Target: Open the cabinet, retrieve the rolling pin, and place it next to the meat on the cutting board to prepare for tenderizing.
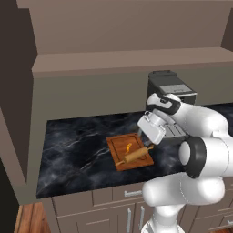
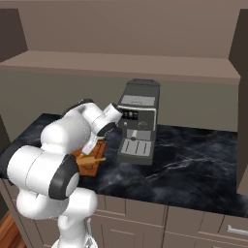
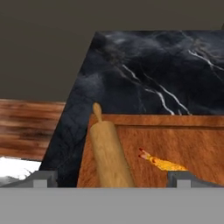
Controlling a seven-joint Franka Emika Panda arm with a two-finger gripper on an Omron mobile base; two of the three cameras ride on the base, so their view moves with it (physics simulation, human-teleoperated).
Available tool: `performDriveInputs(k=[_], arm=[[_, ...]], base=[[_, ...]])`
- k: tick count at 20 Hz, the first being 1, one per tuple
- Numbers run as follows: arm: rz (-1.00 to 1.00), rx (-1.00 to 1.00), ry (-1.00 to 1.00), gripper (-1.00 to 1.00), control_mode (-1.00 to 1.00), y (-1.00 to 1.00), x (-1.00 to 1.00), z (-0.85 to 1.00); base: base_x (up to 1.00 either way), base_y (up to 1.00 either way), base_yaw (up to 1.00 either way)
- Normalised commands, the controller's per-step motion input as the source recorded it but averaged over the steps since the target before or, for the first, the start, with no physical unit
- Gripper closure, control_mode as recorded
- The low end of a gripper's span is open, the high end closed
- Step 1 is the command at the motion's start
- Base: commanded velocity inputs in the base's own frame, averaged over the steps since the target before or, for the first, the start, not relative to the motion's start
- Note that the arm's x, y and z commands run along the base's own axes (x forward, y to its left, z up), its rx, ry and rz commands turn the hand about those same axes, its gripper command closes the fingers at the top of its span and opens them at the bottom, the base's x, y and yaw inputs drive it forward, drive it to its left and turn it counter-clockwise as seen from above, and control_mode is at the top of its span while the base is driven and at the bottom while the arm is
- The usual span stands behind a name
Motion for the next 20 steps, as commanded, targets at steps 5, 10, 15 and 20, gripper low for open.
performDriveInputs(k=[5,10,15,20], arm=[[0.00,0.00,0.00,-1.00,-1.00,0.00,-0.22,0.49],[0.00,0.00,0.00,-1.00,-1.00,0.00,-0.34,0.45],[-0.01,0.00,0.00,-1.00,-1.00,0.00,-0.46,0.38],[-0.03,0.00,0.00,-1.00,-1.00,0.02,-0.60,0.29]], base=[[0.00,0.00,0.00],[0.00,0.00,0.00],[0.00,0.00,0.00],[0.00,0.00,0.00]])
